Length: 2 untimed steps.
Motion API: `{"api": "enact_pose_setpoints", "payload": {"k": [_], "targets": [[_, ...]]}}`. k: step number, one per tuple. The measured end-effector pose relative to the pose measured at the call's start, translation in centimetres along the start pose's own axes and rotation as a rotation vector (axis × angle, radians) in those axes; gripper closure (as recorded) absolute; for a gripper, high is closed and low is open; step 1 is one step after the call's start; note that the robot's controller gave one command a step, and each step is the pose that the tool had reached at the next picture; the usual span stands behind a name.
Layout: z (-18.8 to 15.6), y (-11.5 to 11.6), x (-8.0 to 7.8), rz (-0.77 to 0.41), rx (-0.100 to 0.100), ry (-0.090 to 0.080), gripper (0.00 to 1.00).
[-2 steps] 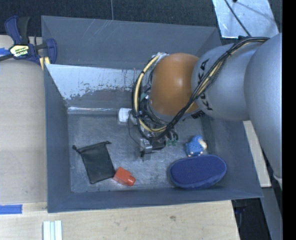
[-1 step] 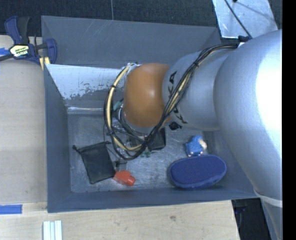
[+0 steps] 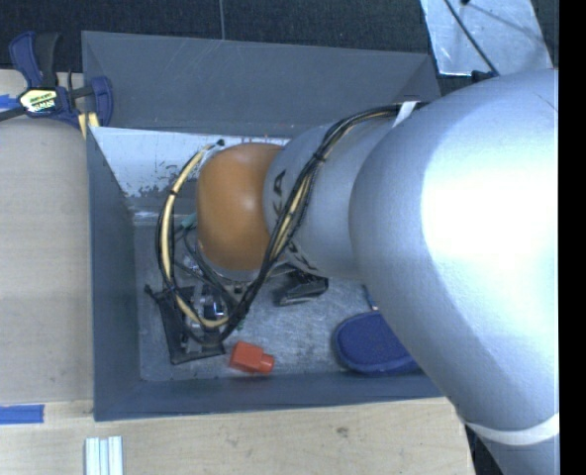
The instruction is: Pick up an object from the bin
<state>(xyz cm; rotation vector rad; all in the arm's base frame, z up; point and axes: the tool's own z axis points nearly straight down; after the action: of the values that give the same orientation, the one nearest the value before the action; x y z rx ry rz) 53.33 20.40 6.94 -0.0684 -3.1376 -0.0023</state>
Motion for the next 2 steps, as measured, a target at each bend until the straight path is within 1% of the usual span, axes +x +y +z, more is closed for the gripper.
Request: {"api": "enact_pose_setpoints", "payload": {"k": [1, 2], "targets": [[-0.1, -0.2, -0.2, 0.003, 0.002, -0.003, 1.00], [-0.1, -2.1, -1.8, -0.217, 0.000, -0.009, 1.00]]}}
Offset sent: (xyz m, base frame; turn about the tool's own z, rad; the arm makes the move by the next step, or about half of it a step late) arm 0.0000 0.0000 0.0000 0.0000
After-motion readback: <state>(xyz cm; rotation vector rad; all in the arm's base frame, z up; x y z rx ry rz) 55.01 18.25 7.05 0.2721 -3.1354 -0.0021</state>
